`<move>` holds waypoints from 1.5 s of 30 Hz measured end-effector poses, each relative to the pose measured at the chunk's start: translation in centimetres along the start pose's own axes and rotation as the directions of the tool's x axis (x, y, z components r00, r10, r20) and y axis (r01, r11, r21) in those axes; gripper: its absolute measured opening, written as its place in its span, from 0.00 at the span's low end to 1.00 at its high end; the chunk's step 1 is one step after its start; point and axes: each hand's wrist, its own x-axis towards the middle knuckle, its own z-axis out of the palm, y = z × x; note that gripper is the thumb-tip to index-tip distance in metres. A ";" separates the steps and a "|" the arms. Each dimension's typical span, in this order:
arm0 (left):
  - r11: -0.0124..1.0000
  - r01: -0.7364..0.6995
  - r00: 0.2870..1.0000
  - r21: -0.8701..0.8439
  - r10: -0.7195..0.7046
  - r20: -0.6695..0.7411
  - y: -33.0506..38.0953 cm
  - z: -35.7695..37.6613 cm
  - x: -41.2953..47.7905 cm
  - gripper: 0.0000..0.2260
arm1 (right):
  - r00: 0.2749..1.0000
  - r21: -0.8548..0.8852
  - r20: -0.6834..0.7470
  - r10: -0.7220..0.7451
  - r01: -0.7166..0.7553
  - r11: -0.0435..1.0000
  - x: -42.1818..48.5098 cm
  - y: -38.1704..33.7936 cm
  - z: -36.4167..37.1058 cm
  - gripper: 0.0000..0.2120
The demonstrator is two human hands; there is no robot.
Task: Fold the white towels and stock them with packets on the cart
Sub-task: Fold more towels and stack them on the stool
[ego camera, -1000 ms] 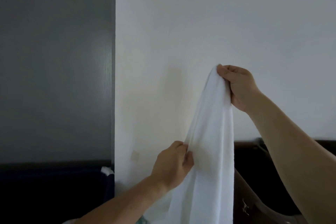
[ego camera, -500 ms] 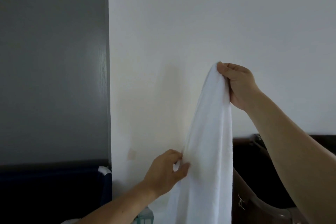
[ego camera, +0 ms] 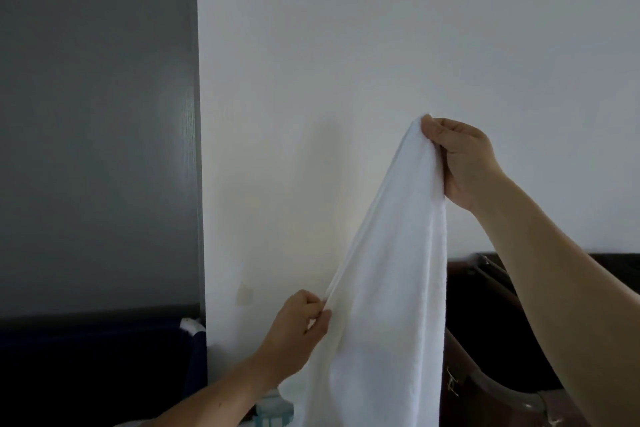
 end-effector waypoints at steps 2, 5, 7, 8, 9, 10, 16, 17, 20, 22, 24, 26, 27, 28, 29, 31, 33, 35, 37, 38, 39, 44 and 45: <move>0.999 0.025 0.998 -0.040 -0.027 -0.053 -0.3 -0.6 0.0 0.08 | 1.000 -0.001 -0.002 -0.004 0.004 1.000 -0.1 -0.2 -0.2 0.14; 0.985 0.079 0.993 -0.154 -0.091 -0.073 -0.3 -1.6 -0.1 0.07 | 0.999 0.008 -0.037 -0.019 0.019 1.000 -0.2 -0.4 -0.7 0.12; 0.987 0.084 0.995 -0.134 -0.092 -0.050 -0.6 -2.0 -0.3 0.07 | 0.998 -0.001 -0.057 -0.024 0.023 1.000 -0.2 -0.3 -1.0 0.10; 0.989 0.083 0.995 -0.121 -0.089 -0.046 -0.8 -2.2 -0.5 0.07 | 0.998 -0.016 -0.065 -0.023 0.022 1.000 -0.2 -0.2 -1.1 0.09; 0.988 0.090 0.994 -0.126 -0.096 -0.045 -0.9 -2.4 -0.7 0.07 | 0.997 -0.031 -0.074 -0.021 0.019 0.999 -0.1 0.0 -1.2 0.09; 0.983 0.101 0.993 -0.150 -0.108 -0.040 -1.0 -2.6 -0.9 0.07 | 0.996 -0.046 -0.083 -0.019 0.015 0.999 -0.1 0.2 -1.3 0.09; 0.941 0.166 0.983 -0.295 -0.182 -0.027 -1.3 -4.8 -1.5 0.07 | 0.987 -0.137 -0.158 0.016 -0.038 0.990 0.5 1.5 -3.1 0.08; 0.934 0.171 0.981 -0.314 -0.191 -0.033 -1.3 -5.2 -1.5 0.07 | 0.985 -0.162 -0.171 0.018 -0.046 0.986 0.7 1.7 -3.5 0.08; 0.927 0.137 0.979 -0.349 -0.180 -0.092 -0.9 -6.5 -1.6 0.07 | 0.977 -0.235 -0.212 0.011 -0.062 0.970 1.0 2.3 -4.8 0.08; 0.941 0.106 0.984 -0.320 -0.146 -0.104 -0.7 -7.1 -1.7 0.06 | 0.971 -0.260 -0.237 0.017 -0.081 0.962 1.1 2.7 -5.5 0.08; 0.952 0.109 0.986 -0.285 -0.140 -0.090 -0.7 -7.3 -1.9 0.06 | 0.967 -0.270 -0.254 0.026 -0.097 0.958 1.1 3.3 -5.9 0.07; 0.945 0.140 0.983 -0.295 -0.168 -0.071 -0.8 -7.4 -2.2 0.03 | 0.962 -0.273 -0.274 0.021 -0.099 0.957 1.1 3.8 -6.1 0.07; 0.938 0.158 0.981 -0.307 -0.184 -0.056 -0.7 -7.4 -2.3 0.02 | 0.958 -0.269 -0.287 0.015 -0.096 0.958 1.2 4.0 -6.2 0.07; 0.934 0.169 0.981 -0.314 -0.192 -0.042 -0.6 -7.3 -2.3 0.02 | 0.954 -0.262 -0.299 0.011 -0.094 0.960 1.2 4.1 -6.2 0.07; 0.935 0.178 0.980 -0.307 -0.197 -0.030 -0.5 -7.2 -2.3 0.02 | 0.950 -0.252 -0.311 0.008 -0.091 0.963 1.3 4.2 -6.1 0.07; 0.937 0.186 0.980 -0.297 -0.201 -0.018 -0.3 -6.9 -2.4 0.02 | 0.946 -0.237 -0.325 0.001 -0.083 0.968 1.5 4.1 -5.9 0.07; 0.928 0.198 0.978 -0.317 -0.210 -0.004 -0.3 -6.8 -2.6 0.03 | 0.946 -0.235 -0.325 -0.006 -0.074 0.969 1.7 3.9 -5.7 0.08; 0.910 0.203 0.976 -0.360 -0.218 0.000 -0.3 -6.7 -2.9 0.05 | 0.945 -0.246 -0.327 -0.017 -0.068 0.967 1.7 3.8 -5.8 0.08; 0.896 0.193 0.976 -0.399 -0.217 -0.014 -0.2 -6.9 -3.1 0.07 | 0.942 -0.264 -0.334 -0.021 -0.073 0.962 1.5 3.7 -6.0 0.08; 0.895 0.180 0.978 -0.408 -0.208 -0.023 -0.1 -7.0 -3.2 0.08 | 0.941 -0.272 -0.337 -0.018 -0.079 0.959 1.4 3.7 -6.1 0.08; 0.898 0.168 0.980 -0.407 -0.198 -0.034 -0.1 -7.2 -3.2 0.09 | 0.940 -0.280 -0.341 -0.017 -0.085 0.956 1.3 3.7 -6.2 0.08; 0.908 0.257 0.959 -0.331 -0.281 -0.025 -0.7 -8.0 -2.7 0.11 | 0.943 -0.427 -0.332 -0.020 -0.131 0.894 1.1 4.3 -7.0 0.08; 0.908 0.288 0.952 -0.304 -0.307 -0.016 -0.6 -8.0 -2.6 0.07 | 0.946 -0.475 -0.324 -0.025 -0.139 0.869 1.1 4.4 -7.2 0.08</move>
